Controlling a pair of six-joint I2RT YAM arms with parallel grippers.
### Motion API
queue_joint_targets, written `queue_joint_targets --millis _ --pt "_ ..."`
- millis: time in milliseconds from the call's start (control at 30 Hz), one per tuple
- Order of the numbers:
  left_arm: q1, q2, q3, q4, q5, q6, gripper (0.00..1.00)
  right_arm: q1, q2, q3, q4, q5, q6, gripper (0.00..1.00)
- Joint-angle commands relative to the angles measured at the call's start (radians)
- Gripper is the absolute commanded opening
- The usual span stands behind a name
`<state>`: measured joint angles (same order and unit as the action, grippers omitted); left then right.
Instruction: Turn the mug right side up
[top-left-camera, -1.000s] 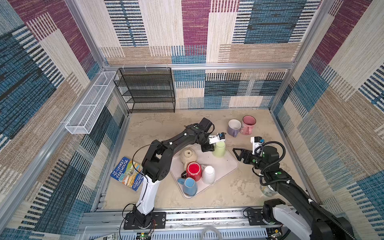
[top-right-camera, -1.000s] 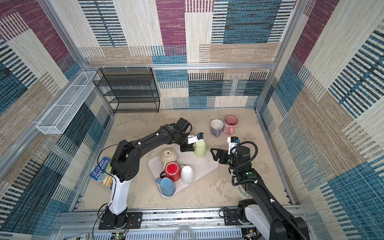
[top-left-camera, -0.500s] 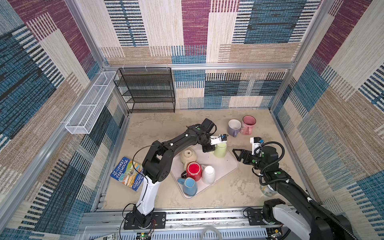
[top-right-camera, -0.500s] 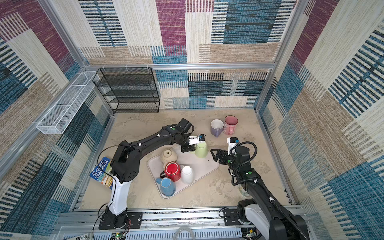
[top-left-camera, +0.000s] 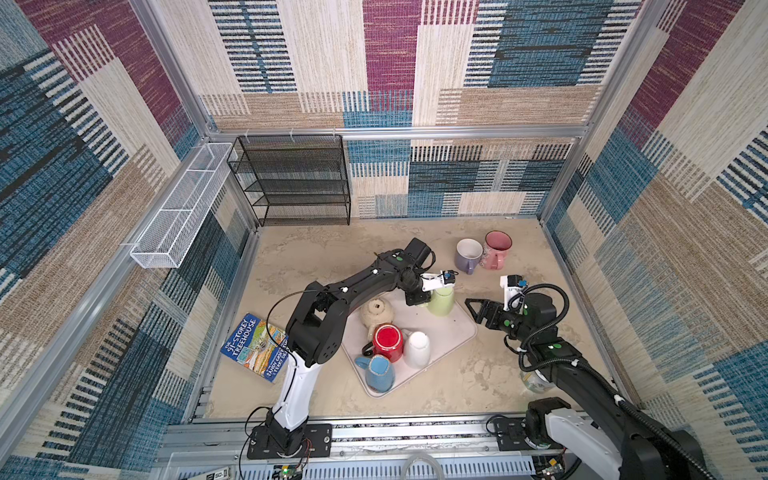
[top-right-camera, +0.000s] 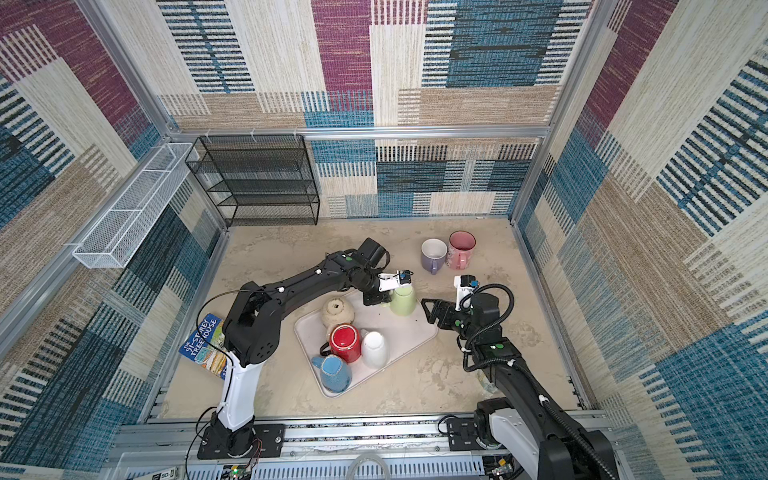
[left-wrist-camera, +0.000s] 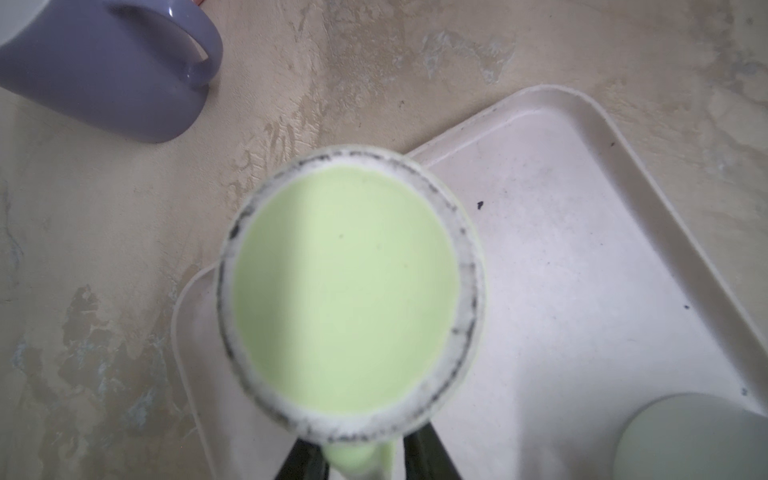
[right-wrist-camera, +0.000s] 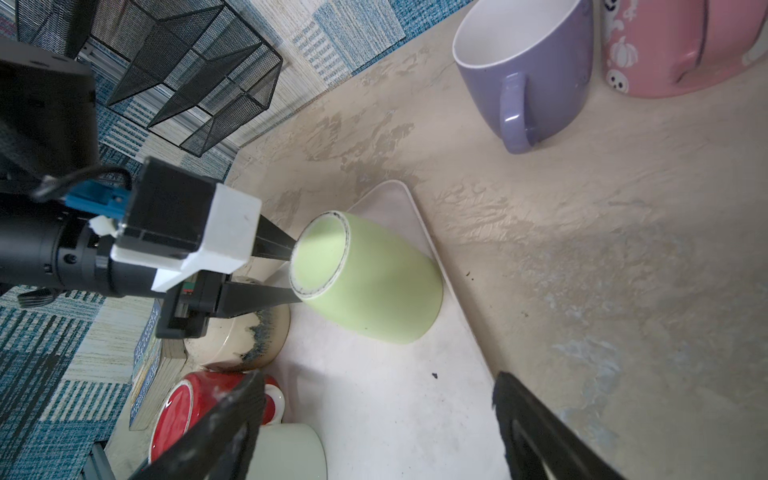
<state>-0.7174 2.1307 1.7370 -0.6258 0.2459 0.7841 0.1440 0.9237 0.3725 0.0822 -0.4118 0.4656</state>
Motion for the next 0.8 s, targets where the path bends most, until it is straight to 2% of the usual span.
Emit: queue_joint_targets --millis 0,100,167,433,767 --pt "-0.003 0.003 0.01 0.006 -0.008 0.01 0.27 0.0 -0.004 -0.006 0.03 -0.007 -0.005 0.88" --pt "-0.007 0.005 0.015 0.006 -0.024 0.008 0.07 0.0 -0.001 -0.008 0.039 -0.008 -0.004 0.88" --pt "-0.01 0.005 0.019 0.006 -0.028 -0.002 0.0 0.0 0.0 -0.001 0.04 -0.012 -0.004 0.88" --pt "-0.021 -0.045 0.039 -0.018 -0.014 -0.024 0.0 0.0 -0.003 -0.003 0.053 -0.02 -0.002 0.88" --pt "-0.015 -0.097 0.154 -0.159 0.083 -0.022 0.0 0.0 -0.016 0.012 0.057 -0.018 -0.002 0.87"
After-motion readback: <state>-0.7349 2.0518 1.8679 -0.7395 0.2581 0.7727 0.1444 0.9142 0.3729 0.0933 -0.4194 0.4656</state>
